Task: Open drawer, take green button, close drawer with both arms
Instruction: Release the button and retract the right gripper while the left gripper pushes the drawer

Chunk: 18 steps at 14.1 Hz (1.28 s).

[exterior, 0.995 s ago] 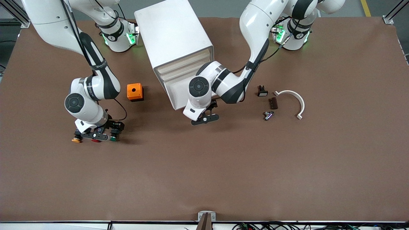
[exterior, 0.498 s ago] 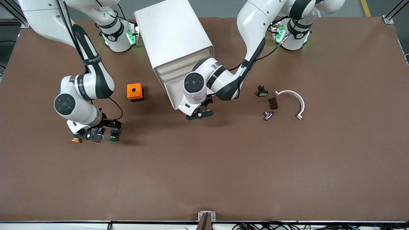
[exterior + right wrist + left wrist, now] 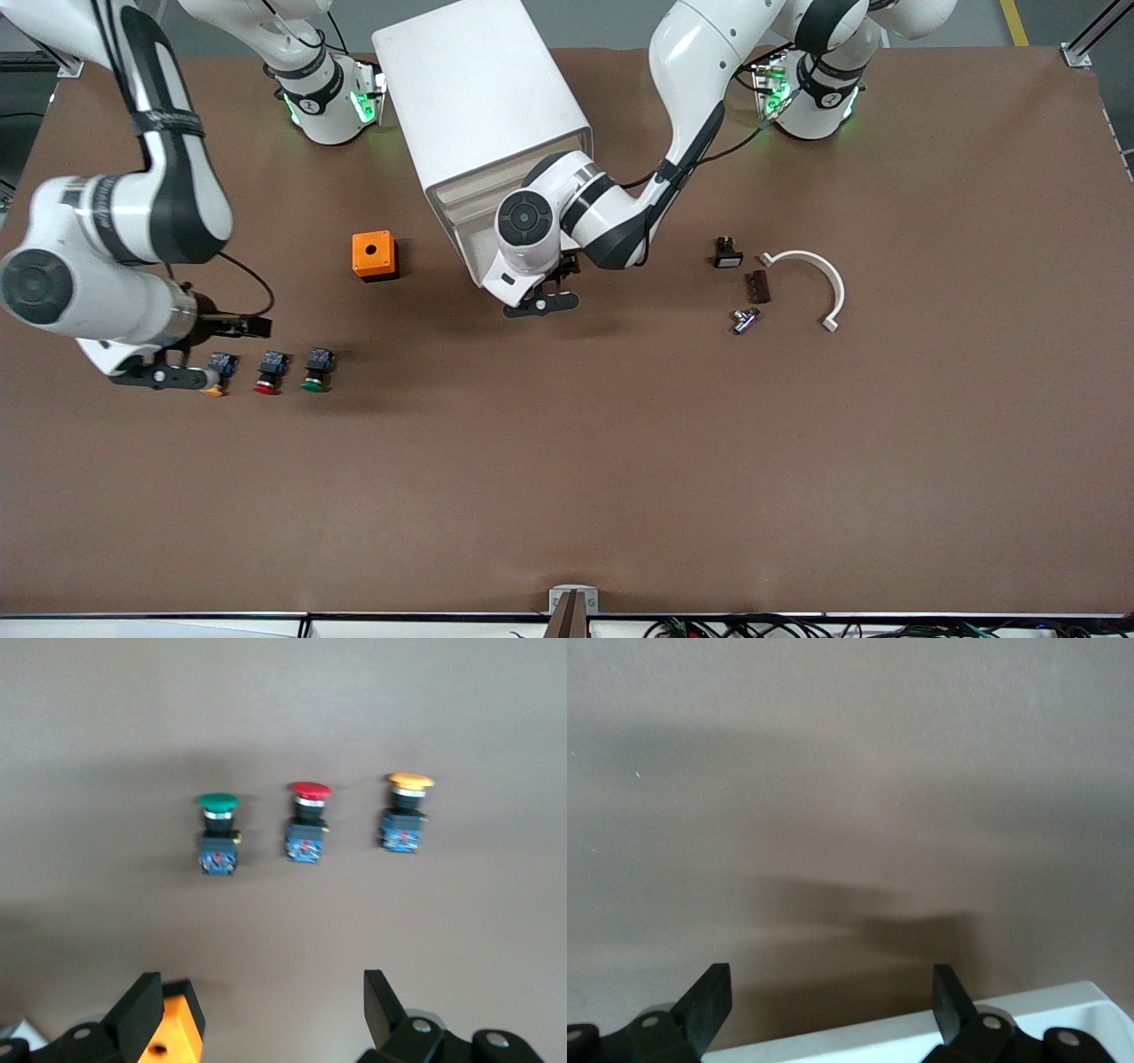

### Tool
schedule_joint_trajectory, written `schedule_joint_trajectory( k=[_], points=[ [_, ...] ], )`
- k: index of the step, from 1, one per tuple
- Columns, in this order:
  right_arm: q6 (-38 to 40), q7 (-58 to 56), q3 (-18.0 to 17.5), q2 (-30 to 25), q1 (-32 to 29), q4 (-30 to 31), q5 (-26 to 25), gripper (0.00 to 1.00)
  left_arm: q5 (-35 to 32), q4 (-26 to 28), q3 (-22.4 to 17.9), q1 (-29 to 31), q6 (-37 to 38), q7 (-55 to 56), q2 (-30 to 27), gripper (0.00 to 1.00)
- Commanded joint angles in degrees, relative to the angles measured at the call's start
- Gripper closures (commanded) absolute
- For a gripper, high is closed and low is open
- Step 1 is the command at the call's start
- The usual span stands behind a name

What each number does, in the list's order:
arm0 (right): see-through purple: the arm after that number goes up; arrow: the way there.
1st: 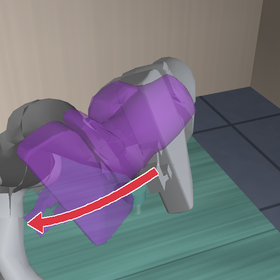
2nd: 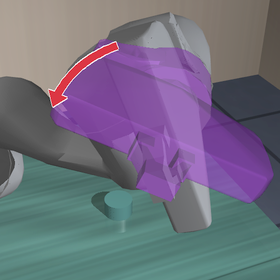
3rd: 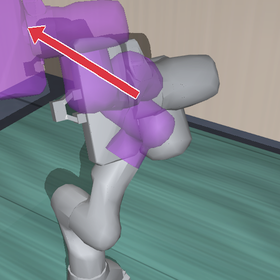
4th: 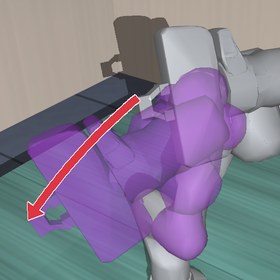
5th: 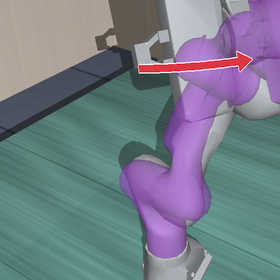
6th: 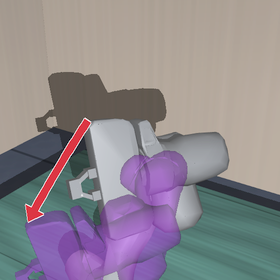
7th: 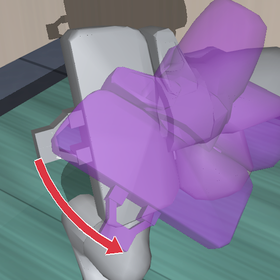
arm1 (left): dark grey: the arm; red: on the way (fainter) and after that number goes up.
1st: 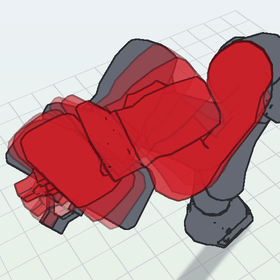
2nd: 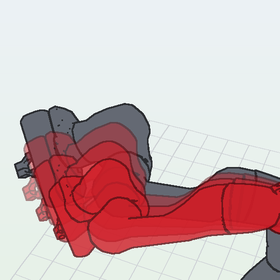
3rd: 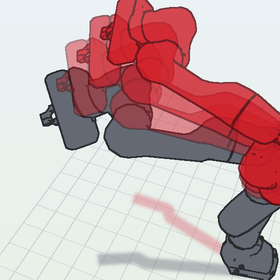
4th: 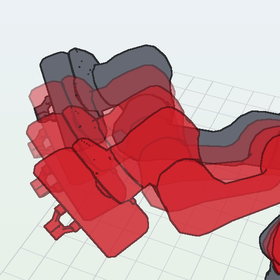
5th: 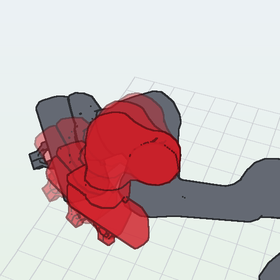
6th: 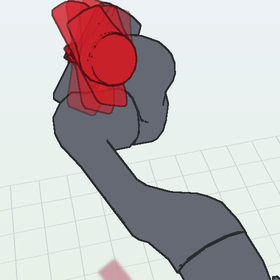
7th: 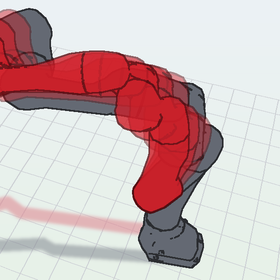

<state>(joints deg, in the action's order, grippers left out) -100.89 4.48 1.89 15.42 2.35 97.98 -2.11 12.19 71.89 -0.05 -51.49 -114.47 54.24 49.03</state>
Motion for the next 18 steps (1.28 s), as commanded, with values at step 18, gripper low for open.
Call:
schedule_joint_trajectory(
  k=[18],
  points=[
    [19.68,-4.39,-0.58,-9.80,-7.71,-16.76,4.57,0.00,16.11,2.82,0.75,-3.97,-0.49,-0.27,-0.07,0.00]
  ],
)
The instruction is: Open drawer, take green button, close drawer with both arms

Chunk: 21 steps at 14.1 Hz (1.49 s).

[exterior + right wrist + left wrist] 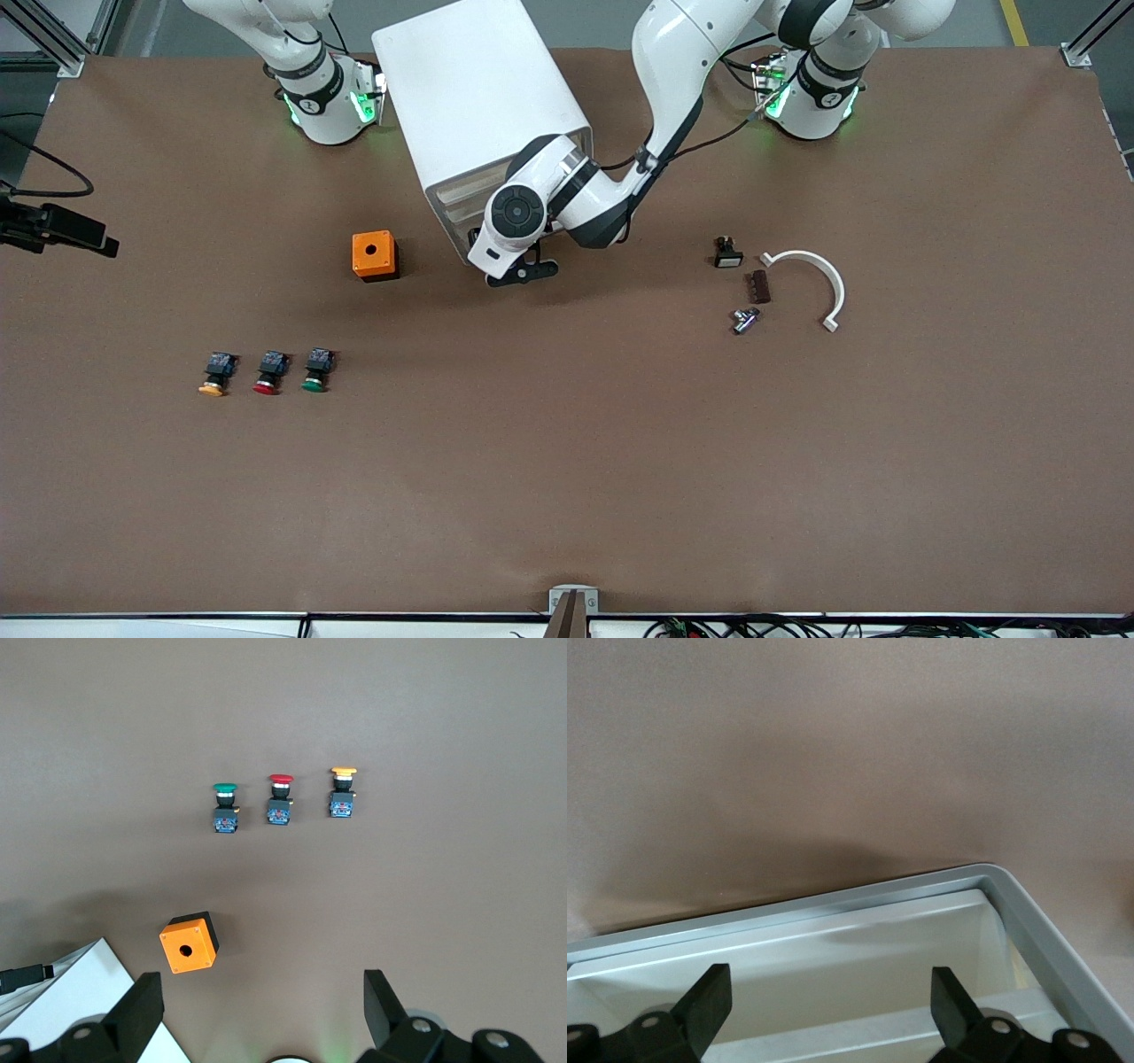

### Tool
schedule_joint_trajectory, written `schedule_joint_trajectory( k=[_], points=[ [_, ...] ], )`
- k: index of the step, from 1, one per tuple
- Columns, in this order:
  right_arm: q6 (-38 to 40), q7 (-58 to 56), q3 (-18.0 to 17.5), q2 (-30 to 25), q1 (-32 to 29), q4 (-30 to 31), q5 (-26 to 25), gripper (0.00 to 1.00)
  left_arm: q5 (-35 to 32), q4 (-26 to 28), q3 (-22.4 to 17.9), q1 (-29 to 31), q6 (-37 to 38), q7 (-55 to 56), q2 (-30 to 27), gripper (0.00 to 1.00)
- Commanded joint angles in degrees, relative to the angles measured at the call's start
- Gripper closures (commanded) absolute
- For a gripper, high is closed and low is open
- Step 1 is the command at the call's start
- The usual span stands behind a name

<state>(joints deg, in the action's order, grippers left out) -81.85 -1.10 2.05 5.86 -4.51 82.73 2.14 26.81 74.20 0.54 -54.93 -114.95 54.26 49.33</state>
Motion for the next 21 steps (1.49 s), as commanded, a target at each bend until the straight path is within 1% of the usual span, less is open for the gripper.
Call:
schedule_joint_trajectory(
  k=[1,4,5,6,7,9,12,13,14,16,17,19,21],
  points=[
    [0.64,1.19,-0.65,-0.24,-1.12,-1.87,0.32,0.00,1.23,0.51,0.07,-0.44,-0.01,-0.38,-0.46,0.00],
    [0.82,1.19,-0.56,-0.24,-1.12,-3.36,-0.11,0.00,0.97,0.42,-0.10,0.26,-0.01,-0.30,-1.08,0.00],
    [3.08,1.28,-0.56,-0.50,-1.21,-2.23,-0.12,0.00,0.97,0.25,-0.36,0.44,-0.01,-0.30,-1.17,0.00],
    [5.80,1.36,-0.47,-1.55,-1.21,-1.44,0.49,0.00,0.97,0.25,-0.54,0.79,-0.01,-0.30,-1.52,0.00],
    [5.91,1.36,-0.47,-3.73,-1.29,-0.47,0.50,0.00,0.71,0.16,-0.54,2.19,-0.01,-0.30,-1.95,0.00],
    [5.91,1.28,-0.56,-6.03,-1.29,0.06,0.50,0.00,0.62,0.07,-0.54,3.78,-0.01,-0.21,-3.09,0.00],
    [6.27,0.49,-0.38,-7.01,-1.64,0.76,0.32,0.00,0.44,0.24,-0.63,7.11,-0.01,-0.03,-5.38,0.00],
    [5.31,0.31,-0.47,-8.05,-1.82,2.33,-0.11,0.00,0.00,0.25,-0.54,8.43,-0.01,-0.03,-5.99,0.00],
    [3.30,0.31,-0.47,-9.89,-2.08,5.22,-0.20,0.00,-0.26,0.25,-0.54,9.22,-0.01,-0.03,-6.61,0.00],
    [-1.79,0.31,-0.47,-15.59,-2.00,13.20,-0.20,0.00,-0.79,0.42,-0.63,11.33,-0.01,-0.12,-7.49,0.00],
    [-3.65,-0.04,-0.47,-18.14,-2.08,16.55,-0.20,0.00,-2.18,0.51,-0.63,12.39,0.25,-0.03,-7.76,0.00],
    [-4.37,-3.45,-0.38,-19.14,-2.52,17.73,-0.73,0.00,-5.35,0.60,-0.54,14.06,0.60,-0.03,-8.72,0.00],
    [-4.37,-4.00,-0.47,-19.14,-3.14,17.73,-0.82,0.00,-5.45,0.68,-0.54,15.99,0.78,-0.12,-10.12,0.00]
  ],
)
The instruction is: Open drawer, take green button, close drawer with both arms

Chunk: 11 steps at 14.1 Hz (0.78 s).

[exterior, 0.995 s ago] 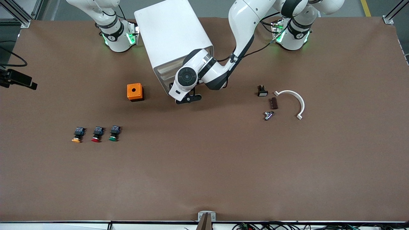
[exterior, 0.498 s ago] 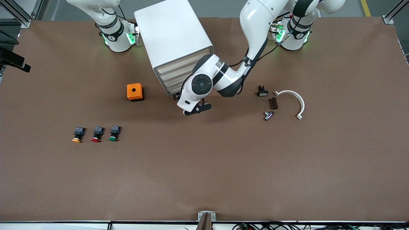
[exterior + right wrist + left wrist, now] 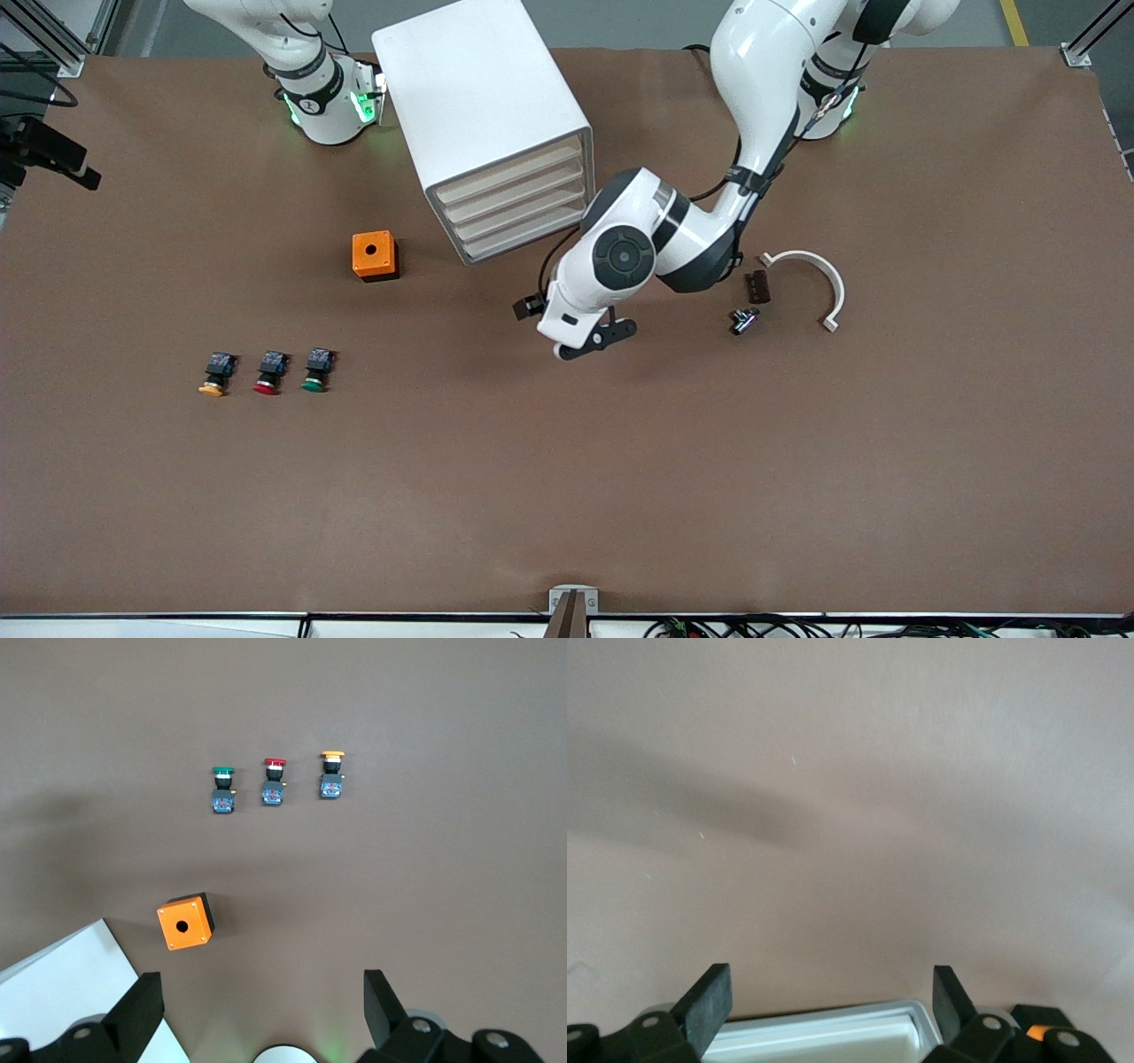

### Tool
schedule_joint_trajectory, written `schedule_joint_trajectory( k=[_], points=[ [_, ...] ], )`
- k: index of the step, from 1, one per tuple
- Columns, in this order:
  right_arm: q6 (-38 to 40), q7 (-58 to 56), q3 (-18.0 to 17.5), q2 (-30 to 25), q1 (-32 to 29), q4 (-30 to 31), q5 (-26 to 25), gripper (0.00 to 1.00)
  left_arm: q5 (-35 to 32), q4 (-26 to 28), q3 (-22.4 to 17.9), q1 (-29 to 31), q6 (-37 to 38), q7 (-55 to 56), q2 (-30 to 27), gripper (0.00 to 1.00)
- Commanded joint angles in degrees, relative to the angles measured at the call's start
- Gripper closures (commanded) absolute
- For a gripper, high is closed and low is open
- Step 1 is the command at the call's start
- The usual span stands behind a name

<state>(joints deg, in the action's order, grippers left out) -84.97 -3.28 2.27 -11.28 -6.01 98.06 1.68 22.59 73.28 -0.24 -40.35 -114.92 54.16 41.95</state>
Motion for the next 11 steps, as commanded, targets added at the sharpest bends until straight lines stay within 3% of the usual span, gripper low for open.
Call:
schedule_joint_trajectory(
  k=[1,5,7,11],
  points=[
    [-1.17,-1.82,-0.69,-1.99,-1.55,2.31,-0.36,0.00,-1.23,1.87,0.24,2.54,1.36,-0.02,-3.27,0.00],
    [-0.81,-1.55,-0.60,-1.73,-2.42,0.47,-0.53,0.00,-4.73,6.16,0.24,7.29,5.14,-0.02,-7.13,0.00],
    [-0.90,-1.56,-0.69,-1.64,-2.69,-0.06,-0.53,0.00,-8.25,6.62,0.33,9.49,6.81,-0.11,-8.28,0.00],
    [-1.86,-1.47,-1.47,-1.64,-2.16,-1.12,-2.54,0.00,-9.05,6.70,0.33,14.41,9.45,-0.37,-9.34,0.00]
  ],
)
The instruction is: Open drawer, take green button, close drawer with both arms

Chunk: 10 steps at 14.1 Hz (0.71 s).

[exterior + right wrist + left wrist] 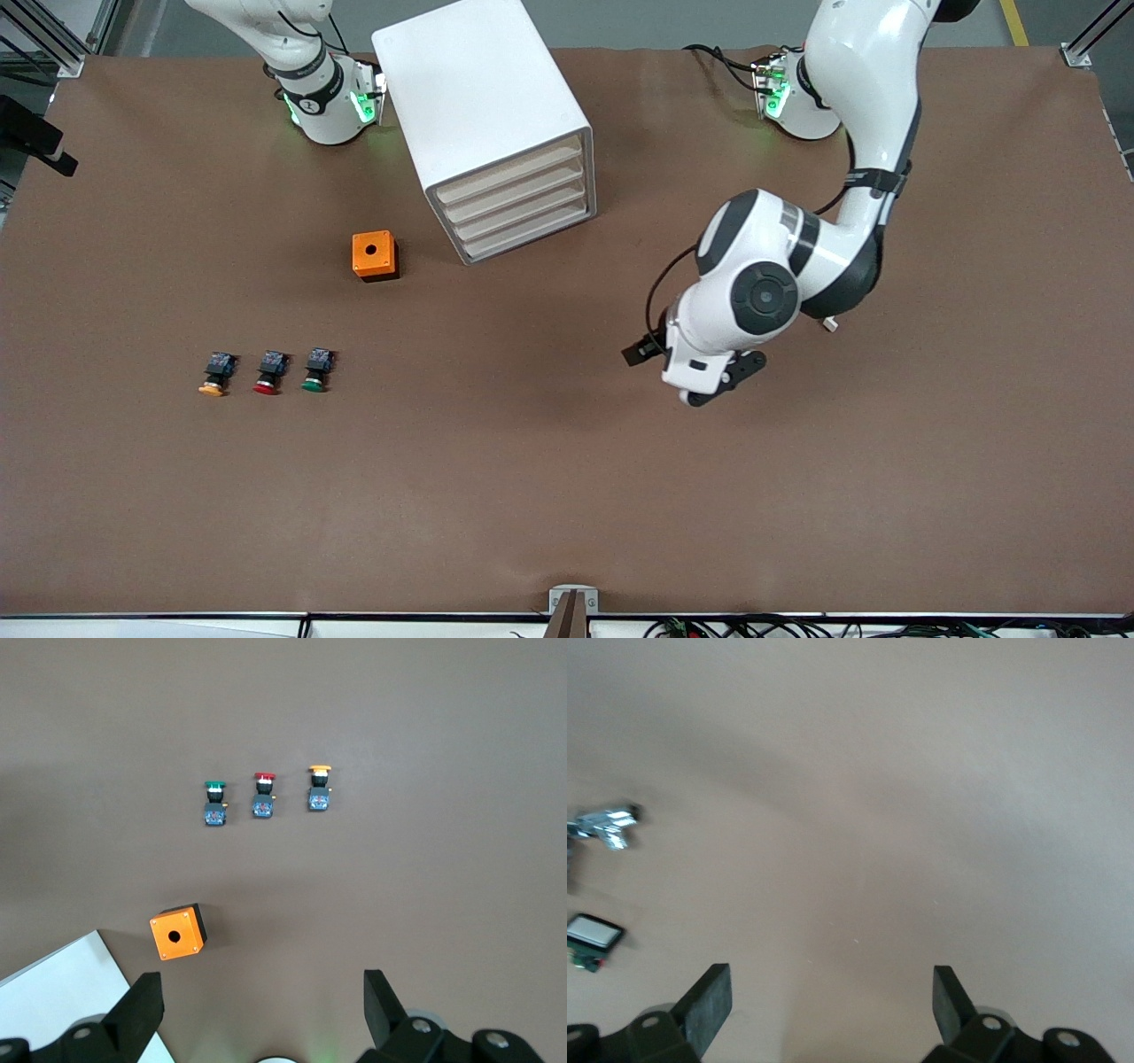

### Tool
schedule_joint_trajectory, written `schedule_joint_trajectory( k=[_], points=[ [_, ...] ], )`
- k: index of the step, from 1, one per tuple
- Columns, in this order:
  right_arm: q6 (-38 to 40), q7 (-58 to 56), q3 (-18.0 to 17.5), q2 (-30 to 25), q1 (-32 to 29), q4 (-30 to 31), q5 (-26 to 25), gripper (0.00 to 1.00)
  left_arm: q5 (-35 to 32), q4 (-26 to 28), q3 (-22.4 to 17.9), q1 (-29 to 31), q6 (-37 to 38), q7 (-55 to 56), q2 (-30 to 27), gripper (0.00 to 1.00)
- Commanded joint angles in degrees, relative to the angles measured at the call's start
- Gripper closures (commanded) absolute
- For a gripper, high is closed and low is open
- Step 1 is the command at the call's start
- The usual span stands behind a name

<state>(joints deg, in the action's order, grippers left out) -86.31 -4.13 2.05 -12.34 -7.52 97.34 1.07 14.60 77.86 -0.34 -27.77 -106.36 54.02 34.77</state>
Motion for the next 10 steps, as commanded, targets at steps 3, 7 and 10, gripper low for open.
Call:
schedule_joint_trajectory(
  k=[3,7,10],
  points=[
    [-1.76,-0.62,-1.43,-0.49,0.31,-0.05,-2.74,0.00,-5.97,2.12,0.60,4.82,0.98,-0.05,-2.34,0.00],
    [-1.32,-0.44,-1.34,-0.49,0.31,0.04,-2.48,0.00,-5.99,1.85,1.13,8.42,1.07,-0.92,-3.30,0.00],
    [-0.97,-0.44,-1.43,-0.49,0.31,0.13,-2.13,0.00,-5.55,1.68,1.04,10.98,4.47,-10.56,-5.49,0.00]
  ],
)
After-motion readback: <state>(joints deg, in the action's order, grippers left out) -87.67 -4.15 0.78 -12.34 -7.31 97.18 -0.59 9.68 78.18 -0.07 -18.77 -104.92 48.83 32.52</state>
